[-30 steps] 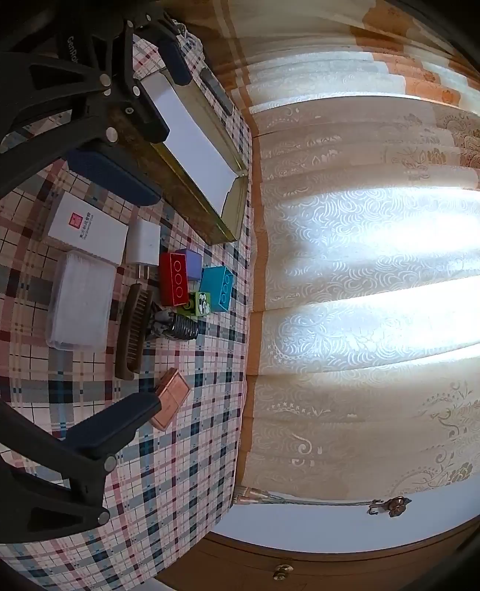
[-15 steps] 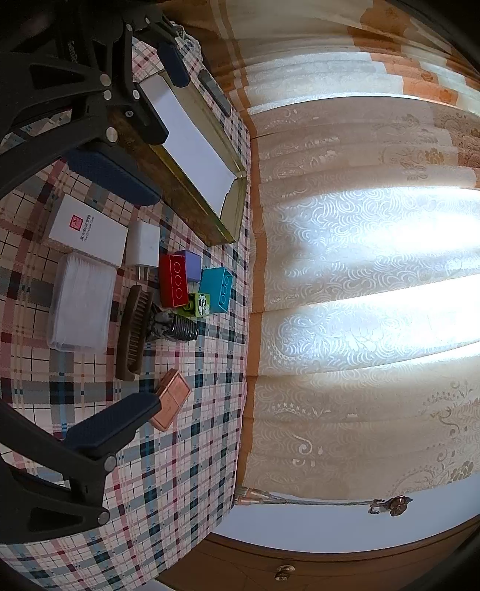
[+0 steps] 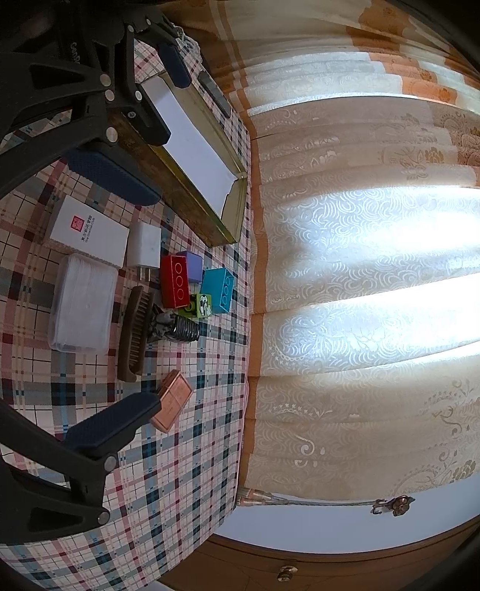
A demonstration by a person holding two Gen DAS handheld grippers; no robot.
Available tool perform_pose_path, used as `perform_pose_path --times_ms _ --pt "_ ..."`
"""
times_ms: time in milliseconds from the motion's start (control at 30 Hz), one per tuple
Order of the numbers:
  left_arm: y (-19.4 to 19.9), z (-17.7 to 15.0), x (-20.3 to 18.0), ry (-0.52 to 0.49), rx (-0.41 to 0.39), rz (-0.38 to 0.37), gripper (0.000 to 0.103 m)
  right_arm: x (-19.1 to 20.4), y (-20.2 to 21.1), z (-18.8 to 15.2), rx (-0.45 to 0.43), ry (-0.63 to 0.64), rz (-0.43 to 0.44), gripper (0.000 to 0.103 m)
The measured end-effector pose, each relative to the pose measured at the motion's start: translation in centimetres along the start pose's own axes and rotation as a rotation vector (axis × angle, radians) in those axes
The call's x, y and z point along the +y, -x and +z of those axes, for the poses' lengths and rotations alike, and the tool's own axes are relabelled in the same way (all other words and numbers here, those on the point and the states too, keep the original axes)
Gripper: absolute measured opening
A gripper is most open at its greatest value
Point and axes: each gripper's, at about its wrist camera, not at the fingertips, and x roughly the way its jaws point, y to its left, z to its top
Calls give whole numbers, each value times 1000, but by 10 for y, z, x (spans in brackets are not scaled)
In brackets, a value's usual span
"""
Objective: Organize rigid objects
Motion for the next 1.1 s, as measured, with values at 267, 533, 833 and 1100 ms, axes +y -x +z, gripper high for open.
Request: perform_pose_path --times_ms 267,533,833,1100 --pt "-1 1 1 -7 3 5 103 -3 0 -1 2 -8 3 102" --pt "-3 -2 -3 -21 10 9 103 -7 0 -5 5 -16 5 102" --pt "-10 -10 -18 -50 46 -1 103 -25 -4 -14 25 -49 -30 102" --pt "-19 -20 -55 -125 92 -54 103 -60 -10 -27 72 -121 -111 103"
